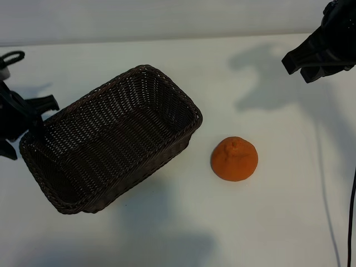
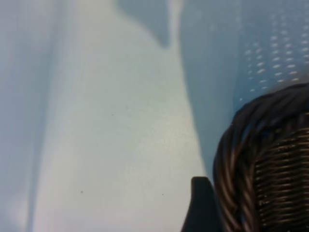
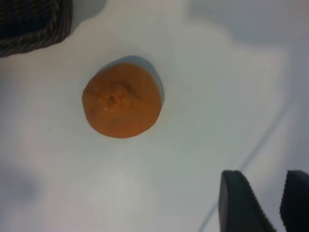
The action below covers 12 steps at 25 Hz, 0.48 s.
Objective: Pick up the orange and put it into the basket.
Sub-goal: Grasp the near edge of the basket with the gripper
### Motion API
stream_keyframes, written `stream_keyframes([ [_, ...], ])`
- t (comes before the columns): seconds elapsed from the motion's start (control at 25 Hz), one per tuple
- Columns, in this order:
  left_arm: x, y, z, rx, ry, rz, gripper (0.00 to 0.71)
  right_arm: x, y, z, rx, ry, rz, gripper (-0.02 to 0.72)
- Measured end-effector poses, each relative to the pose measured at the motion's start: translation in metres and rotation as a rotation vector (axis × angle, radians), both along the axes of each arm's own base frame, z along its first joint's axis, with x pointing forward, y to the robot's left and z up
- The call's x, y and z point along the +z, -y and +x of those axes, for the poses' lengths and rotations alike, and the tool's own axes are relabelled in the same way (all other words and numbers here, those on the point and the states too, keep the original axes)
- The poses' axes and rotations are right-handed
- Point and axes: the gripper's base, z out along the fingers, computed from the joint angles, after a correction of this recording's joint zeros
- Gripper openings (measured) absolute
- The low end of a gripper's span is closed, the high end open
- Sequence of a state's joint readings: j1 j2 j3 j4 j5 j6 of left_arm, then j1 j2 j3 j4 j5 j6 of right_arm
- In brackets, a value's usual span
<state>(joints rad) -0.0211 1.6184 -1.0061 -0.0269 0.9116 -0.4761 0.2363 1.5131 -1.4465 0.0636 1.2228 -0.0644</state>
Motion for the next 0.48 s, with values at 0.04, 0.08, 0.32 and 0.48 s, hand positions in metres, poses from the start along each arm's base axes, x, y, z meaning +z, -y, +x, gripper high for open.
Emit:
stream_keyframes([
  [0.04,-0.003,0.0,-0.002,0.0,-0.002,0.0,0.56,0.0,0.0,0.0,0.0,0.0,0.0,0.255],
  [0.08,-0.006,0.0,-0.003,0.0,-0.003,0.0,0.56,0.0,0.0,0.0,0.0,0.0,0.0,0.255],
  [0.32,-0.028,0.0,-0.015,0.005,0.006,-0.004,0.56,0.0,0.0,0.0,0.0,0.0,0.0,0.255],
  [0.48,-0.044,0.002,-0.021,0.03,0.056,-0.025,0.56,0.0,0.0,0.0,0.0,0.0,0.0,0.255],
])
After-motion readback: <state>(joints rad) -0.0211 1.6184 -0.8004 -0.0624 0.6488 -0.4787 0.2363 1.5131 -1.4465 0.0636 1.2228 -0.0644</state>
